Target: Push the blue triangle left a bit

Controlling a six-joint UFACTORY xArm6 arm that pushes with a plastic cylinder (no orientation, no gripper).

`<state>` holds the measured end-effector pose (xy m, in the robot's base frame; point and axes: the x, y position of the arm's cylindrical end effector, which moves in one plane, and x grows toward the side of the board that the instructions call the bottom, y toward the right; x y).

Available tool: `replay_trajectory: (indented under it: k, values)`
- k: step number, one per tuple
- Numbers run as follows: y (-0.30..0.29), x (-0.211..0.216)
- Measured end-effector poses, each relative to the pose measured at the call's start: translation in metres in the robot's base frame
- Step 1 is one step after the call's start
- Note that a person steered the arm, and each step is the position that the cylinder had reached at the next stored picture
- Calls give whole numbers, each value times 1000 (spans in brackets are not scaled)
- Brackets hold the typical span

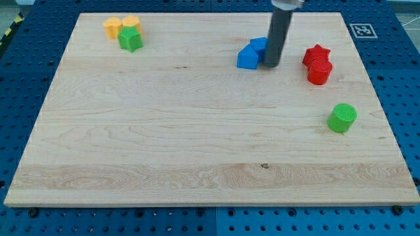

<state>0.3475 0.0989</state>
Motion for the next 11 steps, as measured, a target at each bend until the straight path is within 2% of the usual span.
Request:
replay_trajectory:
  k: [2,5,8,9,11]
  values:
    - [-79,-14]
    - [-43,3]
    - [-126,-23]
    - [-105,8]
    - [-119,31]
